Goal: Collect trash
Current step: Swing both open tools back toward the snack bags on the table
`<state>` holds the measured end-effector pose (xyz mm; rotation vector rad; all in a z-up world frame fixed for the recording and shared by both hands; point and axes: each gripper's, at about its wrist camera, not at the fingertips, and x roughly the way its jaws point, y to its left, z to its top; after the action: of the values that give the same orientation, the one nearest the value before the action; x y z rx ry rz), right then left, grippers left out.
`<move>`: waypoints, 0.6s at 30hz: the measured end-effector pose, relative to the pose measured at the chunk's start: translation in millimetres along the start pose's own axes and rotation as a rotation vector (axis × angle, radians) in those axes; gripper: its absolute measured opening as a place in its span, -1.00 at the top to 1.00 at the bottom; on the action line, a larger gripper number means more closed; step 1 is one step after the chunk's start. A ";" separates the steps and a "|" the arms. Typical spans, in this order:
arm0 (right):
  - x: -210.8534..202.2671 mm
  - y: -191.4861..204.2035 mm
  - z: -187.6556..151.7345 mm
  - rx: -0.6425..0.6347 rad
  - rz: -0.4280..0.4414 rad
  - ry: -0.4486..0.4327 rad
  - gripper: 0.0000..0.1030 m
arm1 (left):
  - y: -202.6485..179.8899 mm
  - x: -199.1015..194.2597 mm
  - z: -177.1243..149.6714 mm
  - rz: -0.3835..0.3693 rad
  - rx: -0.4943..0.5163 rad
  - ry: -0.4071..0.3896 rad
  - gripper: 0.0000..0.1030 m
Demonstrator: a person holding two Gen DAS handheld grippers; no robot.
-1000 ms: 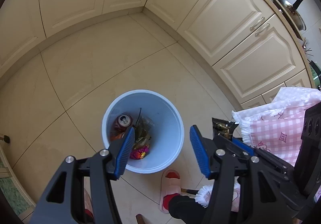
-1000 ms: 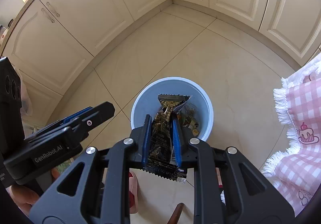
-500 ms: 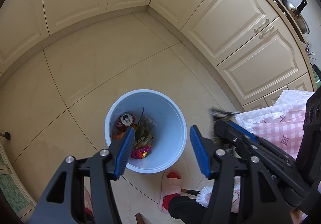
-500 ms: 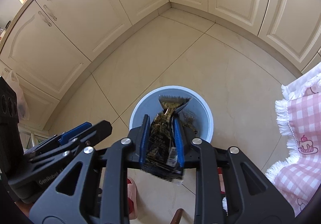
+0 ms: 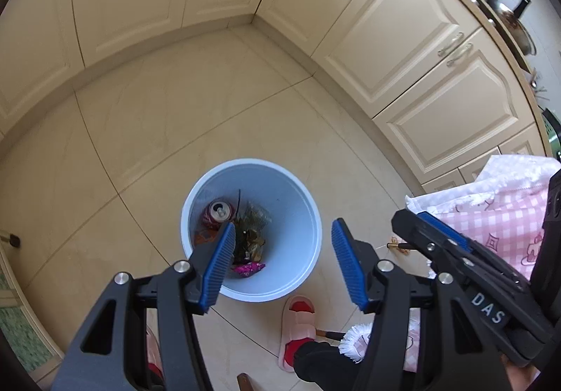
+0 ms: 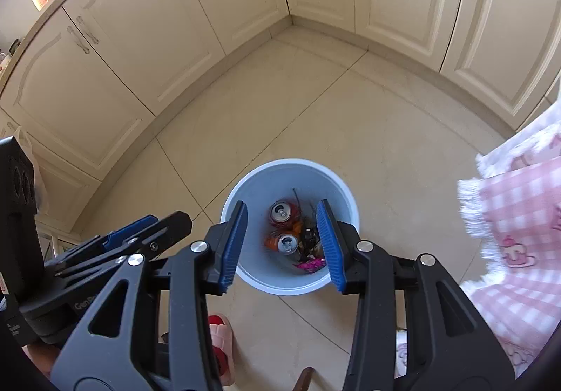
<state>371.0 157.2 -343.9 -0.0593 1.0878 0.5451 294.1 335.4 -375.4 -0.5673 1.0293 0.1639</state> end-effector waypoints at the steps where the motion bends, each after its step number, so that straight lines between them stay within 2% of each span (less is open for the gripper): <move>1: -11.3 -0.7 0.4 -0.004 -0.002 -0.015 0.20 | -4.3 -4.6 -0.1 -0.005 0.008 -0.005 -0.09; 3: -32.4 -3.4 1.3 -0.009 -0.007 -0.046 0.20 | -17.5 -18.6 -1.4 -0.020 0.037 -0.022 -0.09; 8: -120.4 -16.2 3.5 -0.029 -0.032 -0.187 0.18 | -68.9 -62.8 -6.1 -0.044 0.153 -0.079 -0.10; 15: -258.9 -72.9 -18.4 0.006 -0.107 -0.398 0.11 | -184.6 -132.9 -24.2 -0.162 0.348 -0.154 -0.10; 18: -306.0 -103.0 -32.9 0.035 -0.157 -0.458 0.05 | -239.1 -154.3 -38.7 -0.220 0.437 -0.173 -0.17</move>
<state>283.9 -62.0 -121.0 0.0111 0.6386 0.3725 277.3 133.4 -171.9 -0.2584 0.7955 -0.2011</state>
